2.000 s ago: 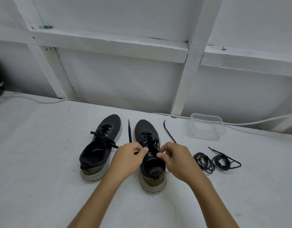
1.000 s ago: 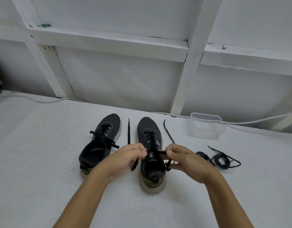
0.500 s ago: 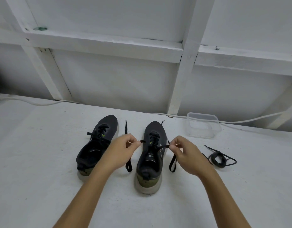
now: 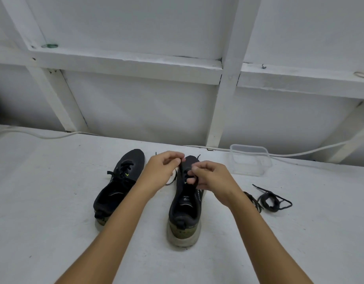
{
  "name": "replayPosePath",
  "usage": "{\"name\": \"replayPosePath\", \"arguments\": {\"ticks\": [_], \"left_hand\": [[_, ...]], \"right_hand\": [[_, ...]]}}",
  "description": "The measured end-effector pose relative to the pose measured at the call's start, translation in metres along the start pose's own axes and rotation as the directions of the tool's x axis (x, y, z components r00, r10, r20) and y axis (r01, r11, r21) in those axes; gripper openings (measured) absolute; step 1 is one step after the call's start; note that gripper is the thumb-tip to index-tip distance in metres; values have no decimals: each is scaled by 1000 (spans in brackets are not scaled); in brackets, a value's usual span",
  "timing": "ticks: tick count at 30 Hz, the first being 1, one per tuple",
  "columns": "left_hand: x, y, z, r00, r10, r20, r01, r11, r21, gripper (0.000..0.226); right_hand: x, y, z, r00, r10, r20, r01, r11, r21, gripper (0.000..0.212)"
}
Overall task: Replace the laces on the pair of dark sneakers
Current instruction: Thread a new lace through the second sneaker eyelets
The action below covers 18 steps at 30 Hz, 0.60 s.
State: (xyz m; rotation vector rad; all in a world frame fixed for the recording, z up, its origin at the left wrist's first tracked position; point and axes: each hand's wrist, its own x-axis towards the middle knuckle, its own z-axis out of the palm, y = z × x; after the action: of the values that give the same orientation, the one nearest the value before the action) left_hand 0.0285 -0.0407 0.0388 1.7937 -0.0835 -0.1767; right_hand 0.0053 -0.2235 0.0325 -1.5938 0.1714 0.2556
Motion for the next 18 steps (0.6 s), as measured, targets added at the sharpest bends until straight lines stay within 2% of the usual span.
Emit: {"name": "replayPosePath", "arguments": {"ticks": [3, 6, 10, 13, 18], "left_hand": [[12, 10, 1, 995, 73, 75, -77, 995, 56, 29], [20, 14, -3, 982, 102, 157, -116, 989, 86, 31], [20, 2, -12, 970, 10, 243, -37, 994, 106, 32], [12, -13, -15, 946, -29, 322, -22, 988, 155, 32], [-2, -17, -12, 946, -41, 321, 15, 996, 84, 8]], "right_hand": [[3, -8, 1, 993, -16, 120, 39, 981, -189, 19], [3, -12, 3, 979, -48, 198, 111, 940, -322, 12], [4, -13, 1, 985, -92, 148, 119, 975, -187, 11], [2, -9, -6, 990, -64, 122, 87, 978, -191, 14], [1, -3, -13, 993, -105, -45, 95, 978, -187, 15]]}}
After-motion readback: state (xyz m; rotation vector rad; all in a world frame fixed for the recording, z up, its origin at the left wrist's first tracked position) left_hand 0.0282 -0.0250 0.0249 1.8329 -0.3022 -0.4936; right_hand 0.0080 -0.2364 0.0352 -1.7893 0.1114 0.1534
